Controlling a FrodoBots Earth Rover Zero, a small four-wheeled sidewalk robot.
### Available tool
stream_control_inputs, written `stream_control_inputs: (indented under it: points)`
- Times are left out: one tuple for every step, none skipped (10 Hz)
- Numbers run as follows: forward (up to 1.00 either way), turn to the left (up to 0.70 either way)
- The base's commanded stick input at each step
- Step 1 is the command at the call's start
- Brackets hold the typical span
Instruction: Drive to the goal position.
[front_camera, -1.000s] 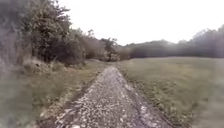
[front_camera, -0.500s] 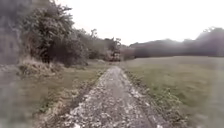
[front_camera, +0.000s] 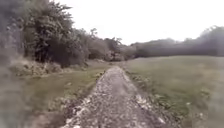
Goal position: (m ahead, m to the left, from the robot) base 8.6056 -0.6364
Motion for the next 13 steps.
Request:
stream_control_inputs:
  points:
    - [0.85, 0.0]
    - [0.85, -0.02]
    - [0.85, -0.06]
    - [0.85, -0.23]
    - [0.85, -0.13]
    - [0.85, 0.0]
    - [0.85, 0.0]
    - [0.85, 0.0]
    - [0.85, 0.0]
    - [0.85, 0.0]
    - [0.85, 0.0]
    - [0.85, 0.0]
    - [0.85, 0.0]
